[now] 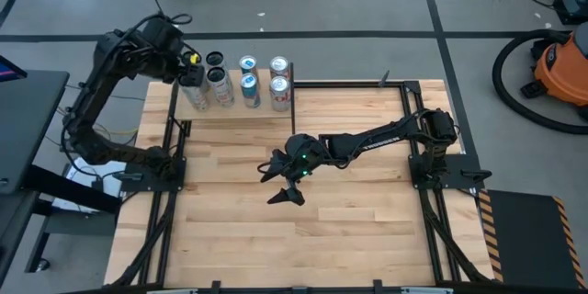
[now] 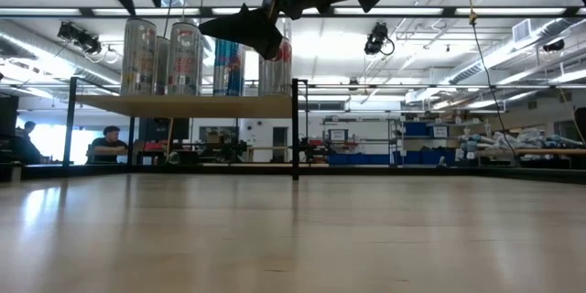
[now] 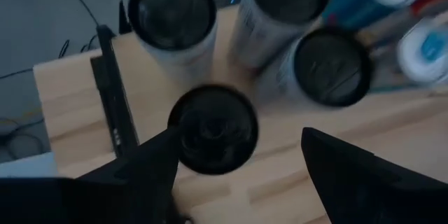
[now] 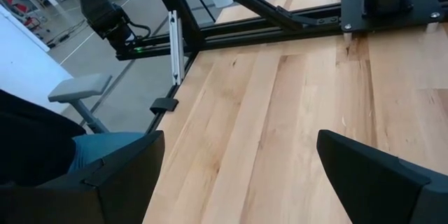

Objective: Place canned beverage on shelf
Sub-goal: Put the white-yellow soda can on the shelf aligned with the other white-yellow soda can

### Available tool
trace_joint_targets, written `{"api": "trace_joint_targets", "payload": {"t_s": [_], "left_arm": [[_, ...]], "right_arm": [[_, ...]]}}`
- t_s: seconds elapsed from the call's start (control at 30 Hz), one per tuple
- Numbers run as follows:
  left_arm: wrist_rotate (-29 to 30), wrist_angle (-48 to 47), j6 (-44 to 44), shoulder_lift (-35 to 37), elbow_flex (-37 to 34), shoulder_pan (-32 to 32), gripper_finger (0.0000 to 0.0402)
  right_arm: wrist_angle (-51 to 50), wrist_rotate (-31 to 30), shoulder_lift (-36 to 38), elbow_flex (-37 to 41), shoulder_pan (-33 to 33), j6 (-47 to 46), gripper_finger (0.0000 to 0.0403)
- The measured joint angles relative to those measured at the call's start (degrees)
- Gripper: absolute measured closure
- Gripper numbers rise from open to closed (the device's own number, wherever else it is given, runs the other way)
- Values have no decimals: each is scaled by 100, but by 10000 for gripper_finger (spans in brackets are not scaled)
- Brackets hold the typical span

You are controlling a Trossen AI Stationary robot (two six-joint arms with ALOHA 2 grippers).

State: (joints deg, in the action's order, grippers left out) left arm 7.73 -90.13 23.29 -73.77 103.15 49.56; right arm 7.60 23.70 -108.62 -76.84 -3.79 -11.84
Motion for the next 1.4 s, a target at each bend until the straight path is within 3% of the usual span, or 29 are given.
{"api": "trace_joint_targets", "payload": {"t_s": [0.47, 0.83, 1.17, 1.4], "left_arm": [[160, 18, -142, 69, -610, 203, 104], [164, 13, -244, 67, -614, 199, 104], [-7, 12, -1152, 30, -612, 307, 104], [-13, 13, -1237, 25, -612, 502, 104]], "right_arm": [[26, 2, 0, 0, 0, 0, 20], [42, 2, 1, 0, 0, 0, 20], [42, 2, 2, 0, 0, 0, 20], [44, 2, 2, 0, 0, -2, 20]]}}
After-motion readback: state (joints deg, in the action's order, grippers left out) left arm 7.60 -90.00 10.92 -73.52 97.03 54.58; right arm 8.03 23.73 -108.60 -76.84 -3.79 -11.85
